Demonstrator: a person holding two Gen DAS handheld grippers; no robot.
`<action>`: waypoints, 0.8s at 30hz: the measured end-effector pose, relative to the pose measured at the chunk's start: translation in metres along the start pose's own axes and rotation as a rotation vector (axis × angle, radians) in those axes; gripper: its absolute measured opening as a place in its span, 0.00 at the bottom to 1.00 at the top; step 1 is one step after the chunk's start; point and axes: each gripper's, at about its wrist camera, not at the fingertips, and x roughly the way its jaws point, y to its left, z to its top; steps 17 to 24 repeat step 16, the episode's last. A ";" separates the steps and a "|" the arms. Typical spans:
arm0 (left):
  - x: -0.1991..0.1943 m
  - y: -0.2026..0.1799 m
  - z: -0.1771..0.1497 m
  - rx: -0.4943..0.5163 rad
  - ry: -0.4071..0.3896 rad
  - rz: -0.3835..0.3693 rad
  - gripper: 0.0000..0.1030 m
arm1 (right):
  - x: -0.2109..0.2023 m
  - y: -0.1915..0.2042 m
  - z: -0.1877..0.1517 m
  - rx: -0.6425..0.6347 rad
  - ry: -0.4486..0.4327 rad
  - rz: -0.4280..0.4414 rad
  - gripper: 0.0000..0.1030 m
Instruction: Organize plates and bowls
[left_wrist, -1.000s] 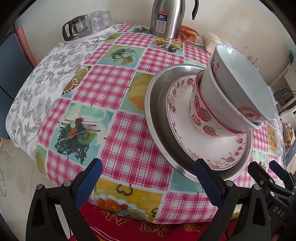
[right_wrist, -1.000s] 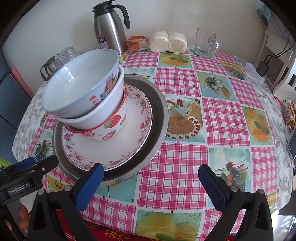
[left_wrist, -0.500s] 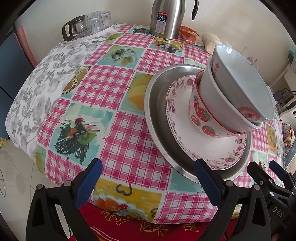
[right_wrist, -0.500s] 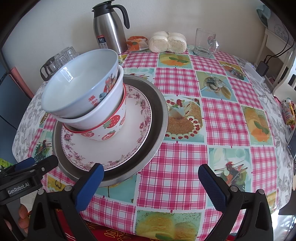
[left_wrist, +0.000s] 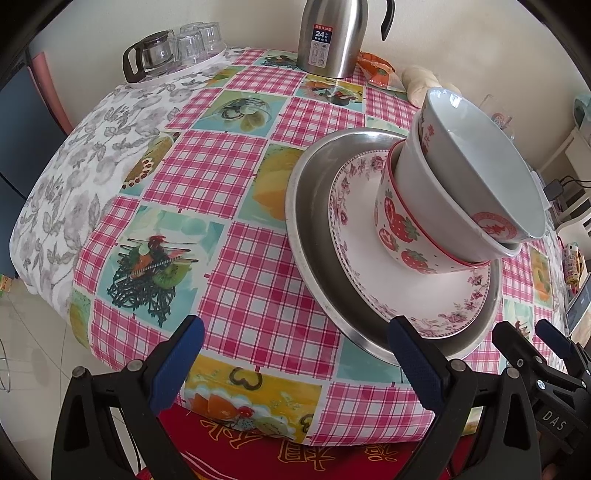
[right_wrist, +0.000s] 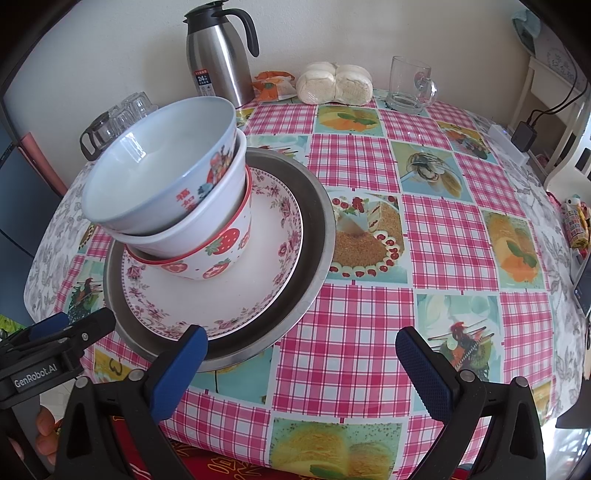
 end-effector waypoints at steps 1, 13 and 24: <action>0.000 0.000 0.000 0.000 -0.001 0.001 0.97 | 0.000 0.000 0.000 0.000 0.000 0.000 1.00; -0.005 0.001 0.000 -0.007 -0.033 0.014 0.97 | 0.000 0.000 0.000 0.001 0.000 0.000 1.00; -0.005 0.002 0.000 -0.017 -0.033 0.013 0.97 | 0.000 0.000 0.000 0.001 0.000 0.000 1.00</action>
